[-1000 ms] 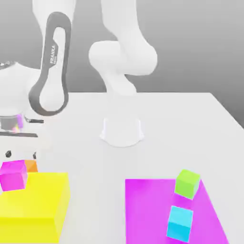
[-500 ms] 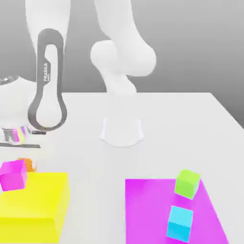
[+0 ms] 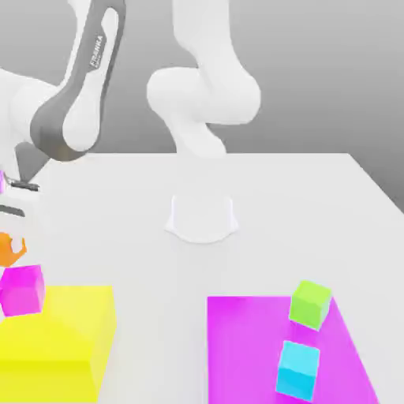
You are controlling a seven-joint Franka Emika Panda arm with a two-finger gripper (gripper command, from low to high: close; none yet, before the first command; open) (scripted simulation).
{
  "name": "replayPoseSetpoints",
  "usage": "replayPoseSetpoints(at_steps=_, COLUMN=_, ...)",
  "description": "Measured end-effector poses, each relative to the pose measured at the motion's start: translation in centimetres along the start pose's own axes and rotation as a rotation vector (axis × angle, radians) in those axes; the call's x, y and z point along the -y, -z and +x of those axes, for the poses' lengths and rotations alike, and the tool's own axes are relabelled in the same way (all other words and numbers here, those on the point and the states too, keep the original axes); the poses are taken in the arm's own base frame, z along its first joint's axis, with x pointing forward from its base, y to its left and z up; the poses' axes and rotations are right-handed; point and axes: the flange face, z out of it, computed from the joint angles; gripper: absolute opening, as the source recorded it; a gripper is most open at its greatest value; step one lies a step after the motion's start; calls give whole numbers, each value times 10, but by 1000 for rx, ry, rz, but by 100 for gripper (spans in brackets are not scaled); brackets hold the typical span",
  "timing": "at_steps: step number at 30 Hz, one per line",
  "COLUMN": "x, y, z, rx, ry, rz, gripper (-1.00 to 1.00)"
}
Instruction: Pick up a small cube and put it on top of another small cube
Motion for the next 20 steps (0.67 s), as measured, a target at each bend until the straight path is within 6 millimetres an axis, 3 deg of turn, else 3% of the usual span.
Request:
replayPoseSetpoints(at_steps=11, x=63, y=63, z=-21, rx=58, ry=-403, rz=47, gripper=-100)
replayPoseSetpoints(at_steps=13, x=58, y=52, z=-19, rx=70, ry=-453, rz=63, gripper=-100)
replayPoseSetpoints(at_steps=16, x=60, y=11, z=-21, rx=72, ry=-464, rz=67, gripper=-100)
replayPoseSetpoints(at_steps=17, x=61, y=3, z=-22, rx=72, ry=-464, rz=67, gripper=100)
replayPoseSetpoints(at_steps=20, x=61, y=3, z=-22, rx=72, ry=-464, rz=67, gripper=100)
